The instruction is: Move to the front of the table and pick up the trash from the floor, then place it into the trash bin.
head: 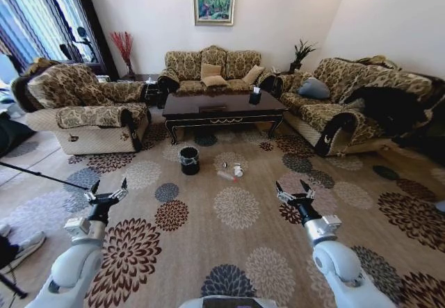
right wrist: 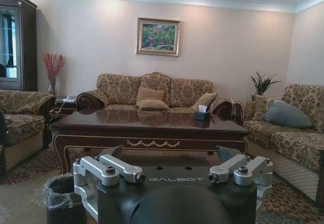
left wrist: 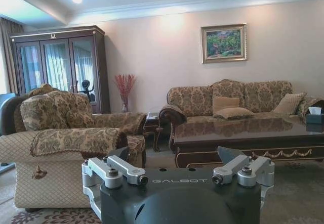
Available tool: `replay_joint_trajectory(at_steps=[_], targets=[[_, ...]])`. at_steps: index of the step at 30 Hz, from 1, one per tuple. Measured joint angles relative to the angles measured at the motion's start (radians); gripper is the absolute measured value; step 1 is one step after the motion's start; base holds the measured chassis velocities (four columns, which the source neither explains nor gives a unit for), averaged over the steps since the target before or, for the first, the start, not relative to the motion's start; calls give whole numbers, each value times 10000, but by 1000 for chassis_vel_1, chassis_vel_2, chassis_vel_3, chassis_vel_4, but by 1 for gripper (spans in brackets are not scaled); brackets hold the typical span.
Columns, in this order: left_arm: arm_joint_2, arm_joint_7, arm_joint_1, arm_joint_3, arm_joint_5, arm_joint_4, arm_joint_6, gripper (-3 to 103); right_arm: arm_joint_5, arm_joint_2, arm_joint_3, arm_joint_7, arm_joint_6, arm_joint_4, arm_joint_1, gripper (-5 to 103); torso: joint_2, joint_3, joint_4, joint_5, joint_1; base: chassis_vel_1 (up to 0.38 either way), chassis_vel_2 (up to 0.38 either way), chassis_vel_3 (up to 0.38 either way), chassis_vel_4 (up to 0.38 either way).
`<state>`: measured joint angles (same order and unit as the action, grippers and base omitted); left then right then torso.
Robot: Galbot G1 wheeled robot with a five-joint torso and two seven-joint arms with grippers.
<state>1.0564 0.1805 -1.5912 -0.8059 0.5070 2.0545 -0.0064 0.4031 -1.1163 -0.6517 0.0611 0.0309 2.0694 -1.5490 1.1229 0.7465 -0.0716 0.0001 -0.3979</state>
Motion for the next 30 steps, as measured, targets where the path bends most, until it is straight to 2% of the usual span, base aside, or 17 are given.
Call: replay_joint_trajectory(at_steps=[8, 12, 24, 30], targets=[[52, -6, 10, 51, 1, 73, 63, 96, 38, 34, -65, 28, 6, 47, 7, 100, -28, -15, -1, 0, 13, 0, 0, 0, 0], [139, -127, -3, 119, 17, 152, 73, 100, 52, -21, -95, 36, 11, 78, 1, 100, -256, -140, -1, -1, 115, 0, 0, 0, 0], [267, -251, -109, 110, 35, 399, 86, 100, 50, -246, -289, 40, 11, 343, -65, 100, -857, -466, -1, -1, 387, 0, 0, 0, 0], [318, -96, -23, 153, -39, 356, 187, 100, -2, -347, -346, 39, -44, 409, -259, 100, -1144, -629, -1, -1, 514, 0, 0, 0, 0]])
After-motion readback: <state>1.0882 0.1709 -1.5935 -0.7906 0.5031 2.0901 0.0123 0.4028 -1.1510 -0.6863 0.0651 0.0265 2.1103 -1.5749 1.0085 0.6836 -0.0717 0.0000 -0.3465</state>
